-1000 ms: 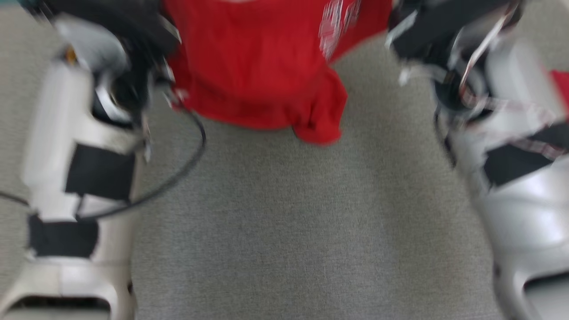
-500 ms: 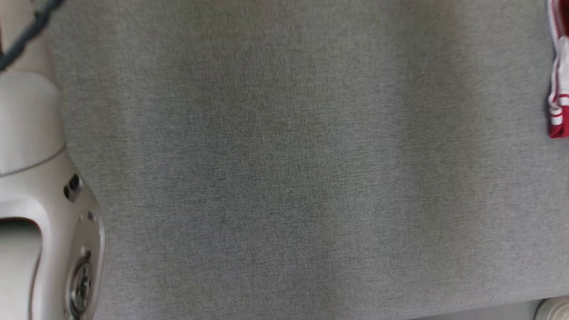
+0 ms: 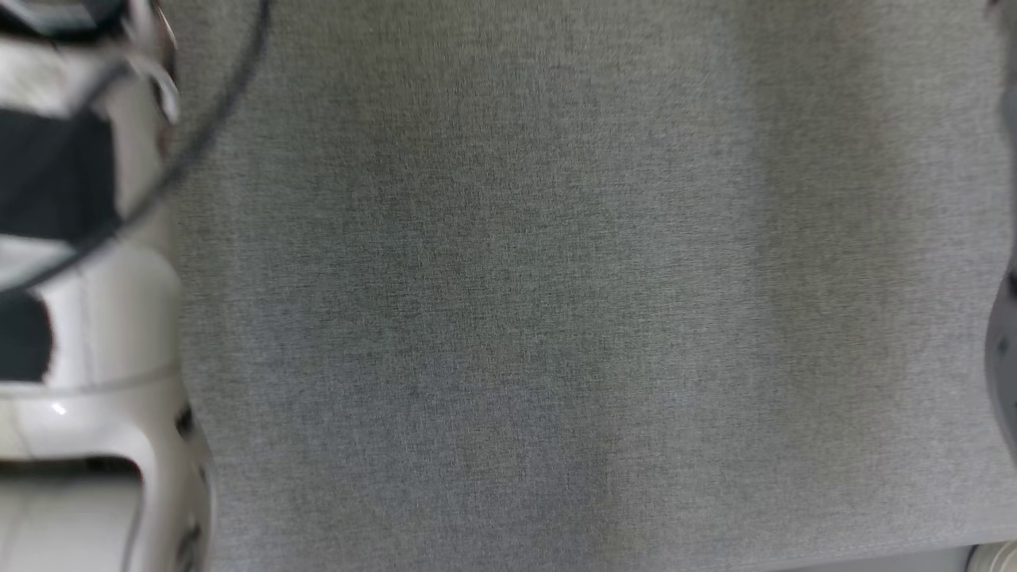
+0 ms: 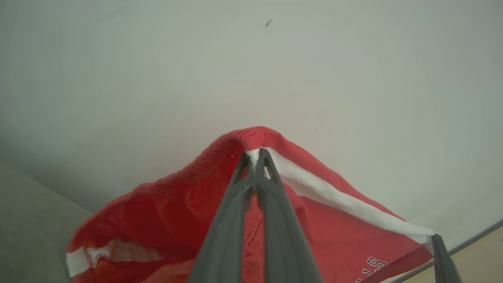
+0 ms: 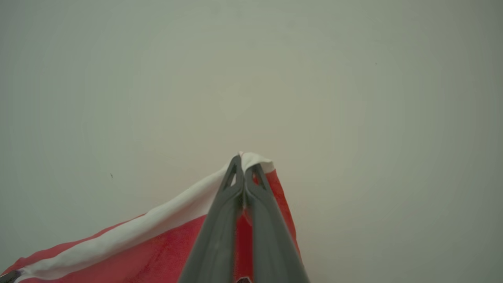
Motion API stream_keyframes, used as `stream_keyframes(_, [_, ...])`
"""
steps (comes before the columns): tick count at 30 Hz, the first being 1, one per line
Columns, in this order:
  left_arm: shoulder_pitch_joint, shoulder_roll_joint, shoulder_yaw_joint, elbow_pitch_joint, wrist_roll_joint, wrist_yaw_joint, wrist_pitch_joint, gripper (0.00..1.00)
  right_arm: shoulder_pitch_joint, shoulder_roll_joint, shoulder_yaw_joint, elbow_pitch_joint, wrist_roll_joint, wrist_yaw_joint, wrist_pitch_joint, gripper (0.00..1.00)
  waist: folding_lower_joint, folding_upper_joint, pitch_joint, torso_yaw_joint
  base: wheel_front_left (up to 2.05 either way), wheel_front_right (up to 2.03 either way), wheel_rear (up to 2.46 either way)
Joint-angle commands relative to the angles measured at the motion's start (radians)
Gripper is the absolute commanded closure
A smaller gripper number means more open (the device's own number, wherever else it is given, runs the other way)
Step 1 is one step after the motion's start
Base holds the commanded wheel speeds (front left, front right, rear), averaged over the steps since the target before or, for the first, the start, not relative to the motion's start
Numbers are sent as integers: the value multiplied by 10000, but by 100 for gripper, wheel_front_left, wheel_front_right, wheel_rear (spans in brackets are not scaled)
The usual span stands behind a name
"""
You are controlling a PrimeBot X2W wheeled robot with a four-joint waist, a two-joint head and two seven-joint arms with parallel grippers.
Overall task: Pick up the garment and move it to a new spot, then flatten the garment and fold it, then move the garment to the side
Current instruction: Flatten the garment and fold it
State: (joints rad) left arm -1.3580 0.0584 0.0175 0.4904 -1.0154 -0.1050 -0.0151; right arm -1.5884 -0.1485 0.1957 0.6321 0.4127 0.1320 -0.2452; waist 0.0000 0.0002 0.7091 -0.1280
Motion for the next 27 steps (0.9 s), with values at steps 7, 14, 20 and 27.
stream_keyframes(7, [2997,45,-738,-690,-119,-227,143,100,3058,-990,1767,-2208,2108,-24,1122,100,0,-2,-2070,142,0,0,0])
stream_keyframes(14, [6053,81,-1208,-1376,-334,-269,94,100,6642,-1895,1716,-4178,2732,-22,2919,100,0,-2,-3866,221,0,0,0])
stream_keyframes(20, [8468,94,-1737,-1542,-151,-100,171,100,9824,-2178,1193,-5478,2405,-19,5303,100,0,-2,-5091,277,0,0,0])
stream_keyframes(27, [10719,386,-2440,-1591,522,387,417,100,13164,-1900,-167,-7498,1950,-21,8373,100,0,-2,-5883,222,0,0,0])
